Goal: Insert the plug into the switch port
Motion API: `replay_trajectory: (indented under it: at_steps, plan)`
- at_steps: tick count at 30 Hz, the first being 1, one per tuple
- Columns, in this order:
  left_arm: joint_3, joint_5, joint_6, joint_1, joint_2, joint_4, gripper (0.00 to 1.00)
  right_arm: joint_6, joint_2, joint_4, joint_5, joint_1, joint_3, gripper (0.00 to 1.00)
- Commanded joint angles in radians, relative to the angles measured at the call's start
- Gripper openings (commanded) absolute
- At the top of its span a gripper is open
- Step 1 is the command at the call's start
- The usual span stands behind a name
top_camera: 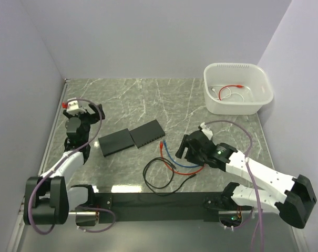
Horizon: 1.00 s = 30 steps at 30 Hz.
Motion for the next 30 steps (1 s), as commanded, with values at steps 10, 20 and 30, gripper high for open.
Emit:
replay_trajectory:
  at_steps: [10, 20, 30]
  plan:
    - [0.178, 0.261, -0.186, -0.200, -0.014, -0.353, 0.99, -0.269, 0.386, 0.186, 0.212, 0.007, 0.318, 0.81]
    - [0.069, 0.012, -0.291, -0.343, -0.345, -0.472, 0.99, -0.326, 0.586, 0.251, 0.248, 0.010, 0.350, 0.62]
    - [-0.066, -0.166, -0.553, -0.327, -0.562, -0.493, 1.00, -0.366, 0.701, 0.298, 0.225, 0.010, 0.380, 0.55]
